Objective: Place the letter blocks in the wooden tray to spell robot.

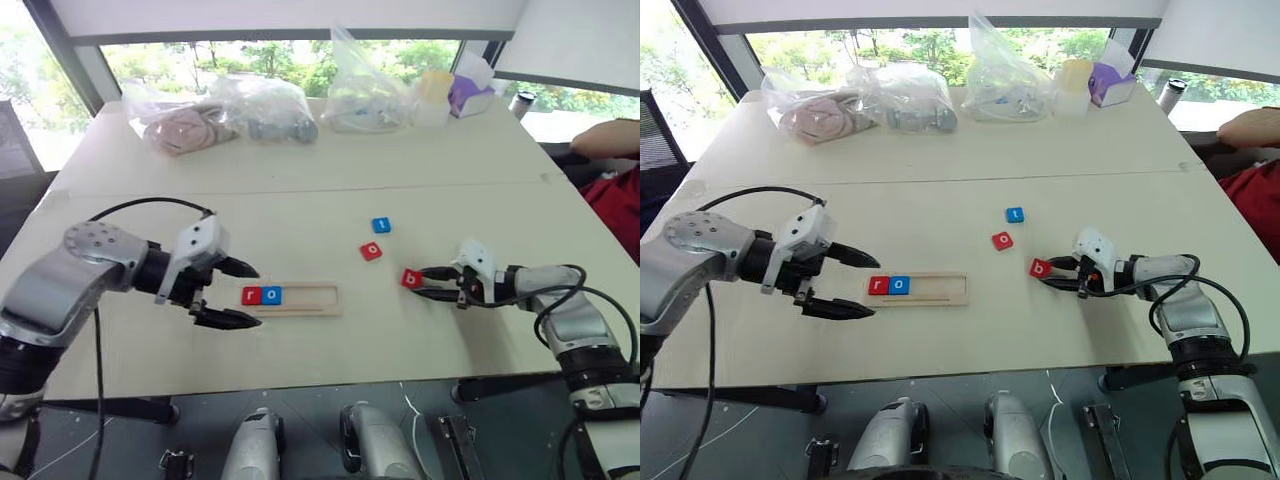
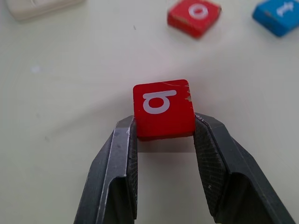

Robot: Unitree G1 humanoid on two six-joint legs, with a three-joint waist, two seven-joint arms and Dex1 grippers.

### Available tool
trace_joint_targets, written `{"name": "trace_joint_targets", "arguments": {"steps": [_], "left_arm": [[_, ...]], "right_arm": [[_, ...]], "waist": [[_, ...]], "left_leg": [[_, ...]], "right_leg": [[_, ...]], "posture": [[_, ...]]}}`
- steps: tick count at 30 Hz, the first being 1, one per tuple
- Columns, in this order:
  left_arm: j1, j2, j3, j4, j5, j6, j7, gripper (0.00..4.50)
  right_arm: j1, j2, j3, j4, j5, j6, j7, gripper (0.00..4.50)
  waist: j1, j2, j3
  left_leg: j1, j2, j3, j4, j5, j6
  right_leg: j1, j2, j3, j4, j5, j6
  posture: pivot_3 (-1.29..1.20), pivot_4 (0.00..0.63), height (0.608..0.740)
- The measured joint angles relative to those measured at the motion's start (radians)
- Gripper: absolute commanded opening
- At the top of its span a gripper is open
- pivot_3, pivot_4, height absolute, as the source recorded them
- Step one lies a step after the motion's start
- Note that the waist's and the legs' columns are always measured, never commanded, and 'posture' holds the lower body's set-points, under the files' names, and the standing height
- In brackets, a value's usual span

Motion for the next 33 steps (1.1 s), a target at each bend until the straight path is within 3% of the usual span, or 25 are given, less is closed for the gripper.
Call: {"name": "trace_joint_targets", "arguments": {"steps": [2,4,7,13,21,33], "left_arm": [[0.022,0.006,0.008,0.103,0.034,-0.045,-0.002,4.5],[0.024,0.006,0.023,0.105,0.032,-0.046,-0.005,4.5],[0.051,0.024,0.099,0.093,0.009,-0.034,-0.003,4.5],[0.164,0.018,0.177,0.011,-0.022,0.01,0.035,4.5],[0.214,0.006,0.264,-0.121,-0.101,0.092,0.081,4.5],[0.213,0.006,0.267,-0.14,-0.122,0.11,0.099,4.5]], "right_arm": [[-0.091,0.072,0.084,-0.152,-0.027,0.13,-0.059,1.13],[-0.099,0.083,0.102,-0.168,-0.032,0.168,-0.081,1.13],[-0.219,0.234,0.198,-0.182,-0.054,0.346,-0.155,1.13],[-0.291,0.318,0.329,-0.127,-0.105,0.398,-0.195,1.13],[-0.296,0.316,0.391,-0.124,-0.134,0.386,-0.172,1.13],[-0.267,0.322,0.428,-0.135,-0.154,0.37,-0.169,1.13]], "waist": [[0.0,0.0,0.0],[0.022,-0.001,0.0],[0.014,-0.002,0.001],[0.025,-0.002,0.001],[0.02,-0.003,0.001],[0.02,-0.003,0.001]], "left_leg": [[-0.001,0.001,-0.004,0.001,0.0,0.0],[-0.003,0.0,-0.002,0.001,0.0,0.0],[-0.004,0.0,0.002,0.001,0.0,0.0],[-0.005,-0.001,0.002,0.001,0.0,0.0],[-0.004,0.0,0.001,0.002,0.0,0.0],[-0.003,0.0,0.001,0.001,0.0,0.0]], "right_leg": [[-0.001,0.001,-0.003,0.002,-0.001,-0.001],[-0.001,-0.001,-0.003,0.0,0.0,-0.002],[-0.004,-0.003,0.0,0.0,0.001,-0.003],[-0.003,-0.004,0.0,0.0,0.0,-0.002],[-0.003,-0.003,-0.001,0.001,0.0,-0.002],[-0.003,-0.002,-0.001,0.001,0.0,-0.002]], "posture": [[0.0,0.15,0.74],[0.0,0.15,0.74],[0.0,0.15,0.74],[0.0,0.15,0.74],[0.0,0.15,0.74],[0.0,0.15,0.74]]}}
